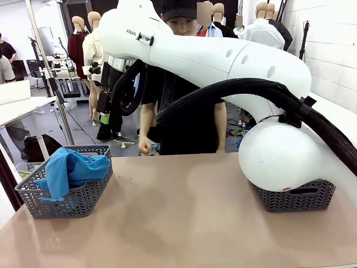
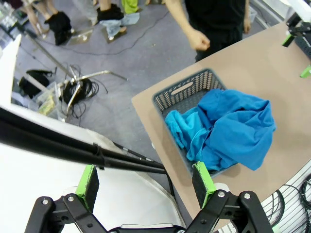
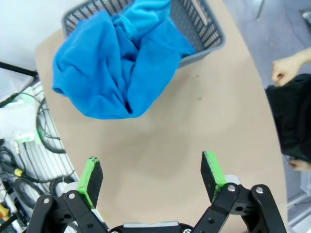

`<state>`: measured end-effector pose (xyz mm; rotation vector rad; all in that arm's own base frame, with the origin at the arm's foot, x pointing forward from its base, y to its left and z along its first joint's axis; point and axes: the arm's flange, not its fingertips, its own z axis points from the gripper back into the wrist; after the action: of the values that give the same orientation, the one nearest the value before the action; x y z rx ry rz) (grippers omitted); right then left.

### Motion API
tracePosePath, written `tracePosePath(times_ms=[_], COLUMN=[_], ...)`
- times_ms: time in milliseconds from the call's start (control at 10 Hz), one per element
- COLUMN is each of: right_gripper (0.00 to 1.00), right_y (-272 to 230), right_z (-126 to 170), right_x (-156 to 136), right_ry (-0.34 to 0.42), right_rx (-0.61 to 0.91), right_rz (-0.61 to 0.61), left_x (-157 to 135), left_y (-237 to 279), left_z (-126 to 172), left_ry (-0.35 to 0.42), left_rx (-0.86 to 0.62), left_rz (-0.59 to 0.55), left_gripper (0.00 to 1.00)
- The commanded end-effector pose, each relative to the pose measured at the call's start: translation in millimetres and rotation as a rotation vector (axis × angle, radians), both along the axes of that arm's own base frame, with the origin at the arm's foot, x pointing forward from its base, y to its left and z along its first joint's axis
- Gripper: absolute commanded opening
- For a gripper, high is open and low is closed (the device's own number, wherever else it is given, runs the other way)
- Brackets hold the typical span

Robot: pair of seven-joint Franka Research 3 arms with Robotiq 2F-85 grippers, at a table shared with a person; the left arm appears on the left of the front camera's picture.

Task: Sort the tops and bottoms.
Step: Sort the clothes according to human instructions.

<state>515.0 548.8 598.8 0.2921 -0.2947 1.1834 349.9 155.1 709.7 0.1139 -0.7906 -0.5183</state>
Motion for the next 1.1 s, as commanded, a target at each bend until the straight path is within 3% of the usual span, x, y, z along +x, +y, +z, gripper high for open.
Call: tracePosePath(times_ms=[0,100,200,400,700,1000], right_gripper=[1.0,1.0,1.0,1.0,1.0,1.0], right_y=[-77.0,-114.9,-148.3,-221.5,-315.6,-375.0], right_z=[-1.6,-7.3,-16.5,-42.8,-101.3,-148.0], right_x=[-40.7,-52.2,-66.9,-100.6,-190.1,-268.1], right_ry=[-0.111,-0.153,-0.144,-0.132,-0.006,0.125], right_rx=[-0.076,-0.076,-0.075,-0.141,-0.261,-0.428], right_rz=[-0.113,-0.192,-0.269,-0.479,-0.835,-1.102], left_x=[-1.5,0.9,1.5,16.4,29.1,45.4], left_y=[-63.7,-107.7,-152.1,-224.6,-256.7,-238.5], left_z=[21.2,24.7,22.8,-8.3,-65.7,-97.3], left_ry=[-0.09,-0.106,-0.101,-0.049,0.012,0.107], left_rx=[0.029,0.076,0.134,0.261,0.36,0.272], left_rz=[-0.179,-0.3,-0.404,-0.531,-0.489,-0.412], left_gripper=[1.0,1.0,1.0,1.0,1.0,1.0])
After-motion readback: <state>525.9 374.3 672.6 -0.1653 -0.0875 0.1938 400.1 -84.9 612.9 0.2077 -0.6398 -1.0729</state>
